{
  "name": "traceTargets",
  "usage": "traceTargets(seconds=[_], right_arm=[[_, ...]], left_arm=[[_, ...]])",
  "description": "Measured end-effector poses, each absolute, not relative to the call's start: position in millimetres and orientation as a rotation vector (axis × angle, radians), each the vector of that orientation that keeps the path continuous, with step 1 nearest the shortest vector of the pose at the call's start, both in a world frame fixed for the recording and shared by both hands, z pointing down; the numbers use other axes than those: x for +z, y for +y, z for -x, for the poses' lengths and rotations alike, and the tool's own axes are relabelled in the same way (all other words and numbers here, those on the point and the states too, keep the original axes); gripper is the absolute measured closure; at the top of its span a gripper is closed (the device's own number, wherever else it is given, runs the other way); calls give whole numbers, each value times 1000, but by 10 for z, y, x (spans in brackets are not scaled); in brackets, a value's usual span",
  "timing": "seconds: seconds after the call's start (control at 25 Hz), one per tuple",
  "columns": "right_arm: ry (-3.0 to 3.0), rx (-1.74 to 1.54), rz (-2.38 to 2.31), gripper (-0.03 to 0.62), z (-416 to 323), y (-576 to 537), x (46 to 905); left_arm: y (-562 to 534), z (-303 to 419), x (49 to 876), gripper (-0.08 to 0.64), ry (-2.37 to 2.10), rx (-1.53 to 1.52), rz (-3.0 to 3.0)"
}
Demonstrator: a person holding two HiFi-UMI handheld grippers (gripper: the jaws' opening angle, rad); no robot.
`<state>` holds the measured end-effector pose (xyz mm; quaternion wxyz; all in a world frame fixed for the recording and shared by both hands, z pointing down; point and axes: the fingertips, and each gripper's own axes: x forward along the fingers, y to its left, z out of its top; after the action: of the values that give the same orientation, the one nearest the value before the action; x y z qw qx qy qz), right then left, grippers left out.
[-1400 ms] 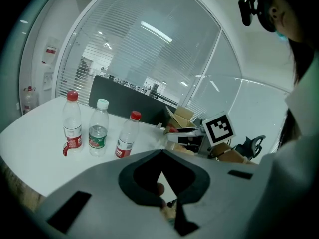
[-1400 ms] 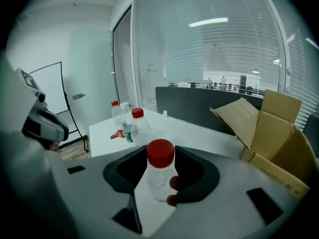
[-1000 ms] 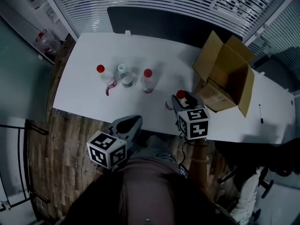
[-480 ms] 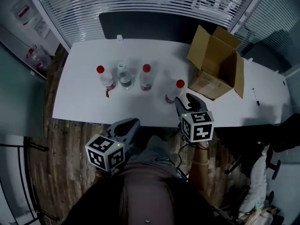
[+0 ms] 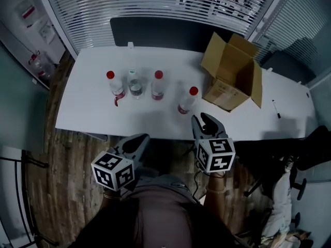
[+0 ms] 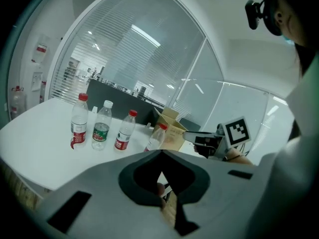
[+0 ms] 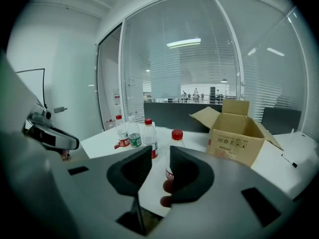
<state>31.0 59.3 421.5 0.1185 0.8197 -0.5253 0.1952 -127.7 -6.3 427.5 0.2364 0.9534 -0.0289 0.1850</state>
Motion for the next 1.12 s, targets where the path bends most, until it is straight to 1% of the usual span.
traceTargets(seconds=[0.16, 0.28, 0.68, 1.12], right_arm=[[-1572, 509, -2411, 526, -138, 743, 4070], [-1615, 498, -2379, 551, 48, 864, 4042], [-1753, 478, -2327, 568, 668, 1201, 3833], [-1776, 471, -2264, 568, 1108, 1715, 3821]], left_arm=[[54, 1360, 4219, 555, -136, 497, -2624], [197, 1465, 4149, 554, -176, 470, -2623], [677, 1889, 4082, 554, -255, 459, -2620], [1145, 2410, 4115, 555, -281, 418, -2567]])
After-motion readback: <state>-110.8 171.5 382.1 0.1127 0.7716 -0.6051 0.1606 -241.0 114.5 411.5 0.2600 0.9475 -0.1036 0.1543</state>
